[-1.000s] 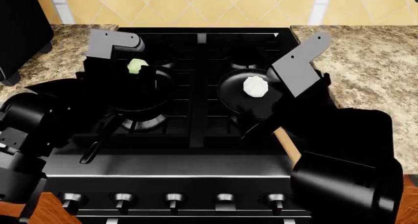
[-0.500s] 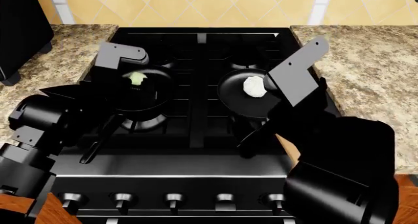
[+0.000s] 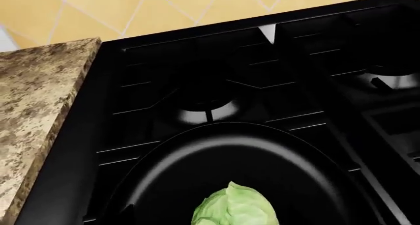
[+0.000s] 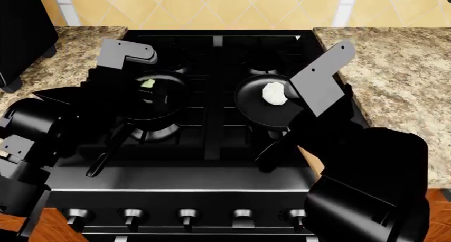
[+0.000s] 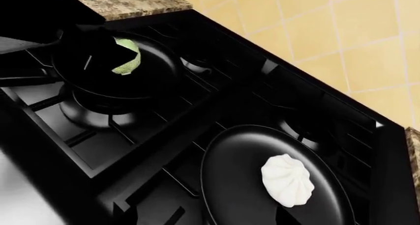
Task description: Place both pans onto different burners. Then place the brussel sprout and the dumpling on different pans.
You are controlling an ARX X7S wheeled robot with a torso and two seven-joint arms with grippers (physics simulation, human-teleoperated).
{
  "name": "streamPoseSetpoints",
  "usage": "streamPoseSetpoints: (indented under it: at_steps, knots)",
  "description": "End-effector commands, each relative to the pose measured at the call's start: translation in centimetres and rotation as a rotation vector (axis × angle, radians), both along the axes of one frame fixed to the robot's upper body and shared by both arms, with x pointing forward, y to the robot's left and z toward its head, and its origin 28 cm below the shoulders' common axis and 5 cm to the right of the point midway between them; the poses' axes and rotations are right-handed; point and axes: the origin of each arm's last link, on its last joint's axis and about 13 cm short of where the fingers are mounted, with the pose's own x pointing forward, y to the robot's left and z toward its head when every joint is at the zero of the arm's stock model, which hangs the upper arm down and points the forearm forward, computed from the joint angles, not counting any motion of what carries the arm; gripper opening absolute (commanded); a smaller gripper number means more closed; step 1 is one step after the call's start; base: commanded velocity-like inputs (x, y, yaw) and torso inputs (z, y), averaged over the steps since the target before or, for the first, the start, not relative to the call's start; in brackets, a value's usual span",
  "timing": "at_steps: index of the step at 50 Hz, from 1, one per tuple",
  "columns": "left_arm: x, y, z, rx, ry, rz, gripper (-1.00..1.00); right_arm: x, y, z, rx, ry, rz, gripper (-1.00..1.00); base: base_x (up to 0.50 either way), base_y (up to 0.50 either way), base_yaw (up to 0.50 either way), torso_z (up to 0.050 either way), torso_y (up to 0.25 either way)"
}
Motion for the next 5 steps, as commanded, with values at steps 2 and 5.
streamPoseSetpoints:
  at_steps: [2, 5]
  knots:
    - [-1.49, 0.05, 1.28, -0.017, -0.048, -0.018, 1.0, -0.2, 0.1, 0.06, 0.0, -0.005, 0.005, 1.0, 0.0, 0.0, 0.0, 0.0, 0.0]
    - [-2.01, -0.01, 1.57, -0.023, -0.062, -0.027, 1.0, -0.33, 0.09, 0.15, 0.0, -0.009, 0.002, 1.0, 0.0, 0.0, 0.0, 0.0, 0.0]
